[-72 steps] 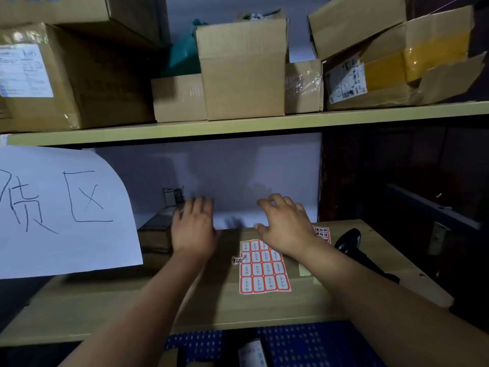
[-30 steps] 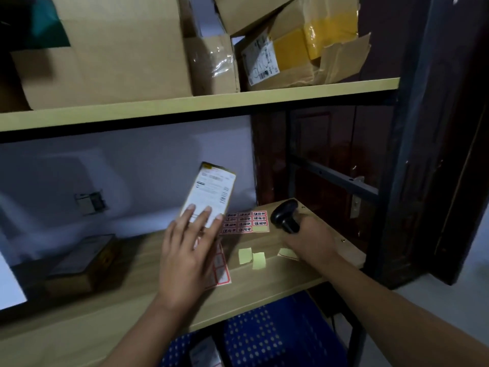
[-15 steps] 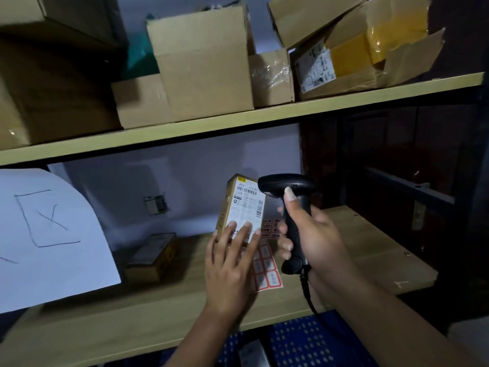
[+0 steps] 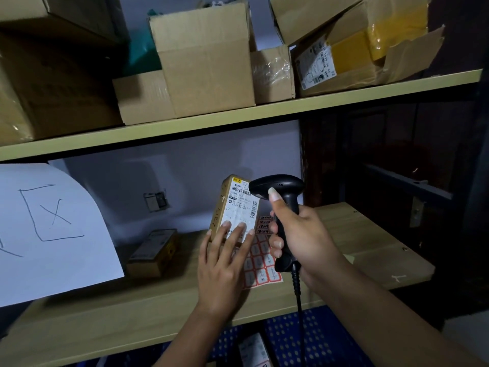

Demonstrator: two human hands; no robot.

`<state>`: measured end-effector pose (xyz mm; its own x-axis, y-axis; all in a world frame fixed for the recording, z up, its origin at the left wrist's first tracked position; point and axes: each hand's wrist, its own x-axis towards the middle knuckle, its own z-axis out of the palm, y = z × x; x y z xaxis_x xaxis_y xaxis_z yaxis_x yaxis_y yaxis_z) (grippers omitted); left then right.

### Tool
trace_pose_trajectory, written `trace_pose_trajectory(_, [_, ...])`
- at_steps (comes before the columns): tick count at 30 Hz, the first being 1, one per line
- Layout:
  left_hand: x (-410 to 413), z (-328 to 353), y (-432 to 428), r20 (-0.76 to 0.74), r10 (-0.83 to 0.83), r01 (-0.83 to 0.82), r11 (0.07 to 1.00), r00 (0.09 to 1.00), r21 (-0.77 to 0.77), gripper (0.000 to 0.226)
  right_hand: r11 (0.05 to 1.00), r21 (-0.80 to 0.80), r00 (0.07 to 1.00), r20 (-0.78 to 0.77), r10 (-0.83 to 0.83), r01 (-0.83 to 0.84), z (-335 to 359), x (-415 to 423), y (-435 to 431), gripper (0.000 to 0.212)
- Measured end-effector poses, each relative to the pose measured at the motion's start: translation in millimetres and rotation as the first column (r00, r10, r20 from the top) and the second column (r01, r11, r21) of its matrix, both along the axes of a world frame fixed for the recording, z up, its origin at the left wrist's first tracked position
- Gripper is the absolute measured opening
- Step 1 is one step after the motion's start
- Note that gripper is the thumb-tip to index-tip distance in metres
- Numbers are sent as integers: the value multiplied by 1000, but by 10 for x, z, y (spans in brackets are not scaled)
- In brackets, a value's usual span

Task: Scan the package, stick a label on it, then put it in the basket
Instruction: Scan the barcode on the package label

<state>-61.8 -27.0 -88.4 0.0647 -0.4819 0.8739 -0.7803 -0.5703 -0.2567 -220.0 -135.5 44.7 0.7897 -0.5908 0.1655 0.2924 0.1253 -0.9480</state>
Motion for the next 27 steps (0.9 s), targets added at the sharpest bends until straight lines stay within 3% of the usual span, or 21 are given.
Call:
trace_pose_trajectory(5, [-3, 5, 16, 2, -9, 9, 1000, 1000, -27, 51, 1000, -27, 1000, 9, 2, -2, -19, -6, 22, 46])
trace_pose_trajectory(8, [-5, 11, 25, -8, -9, 9, 1000, 1000, -25, 54, 1000, -30, 1000, -5, -2, 2, -49, -4, 2, 62])
trace_pose_trajectory(11, [-10, -13, 64, -35, -9, 8, 1000, 999, -17, 57, 983, -175, 993, -98, -63, 45, -62, -41, -81, 53])
trace_pose_trajectory(14, [-13, -59, 95, -103, -29, 23, 998, 994, -53, 56, 828, -548, 924, -246, -293, 116, -130, 2, -347, 30])
trace_pose_trajectory(16, [-12, -107, 89, -171, -37, 22, 996, 985, -90, 55, 656, -751, 842, -311, -441, 66, -279, 110, -636, 39])
trace_pose_trajectory(19, [-50, -172, 44, -259, -55, 24, 993, 964, -118, 55, 453, -883, 702, -398, -591, -118, -589, 259, -1108, 55])
trace_pose_trajectory(22, [-104, -169, 19, -302, -81, 46, 992, 950, -120, 50, 300, -916, 619, -402, -675, -267, -840, 272, -1516, 51])
trace_pose_trajectory(24, [-118, -164, 38, -328, -73, 36, 993, 942, -116, 51, 262, -915, 587, -398, -705, -306, -951, 245, -1747, 53])
trace_pose_trajectory(27, [-103, -153, 114, -350, -55, 17, 994, 935, -111, 52, 316, -894, 543, -445, -712, -318, -1037, 212, -2008, 59])
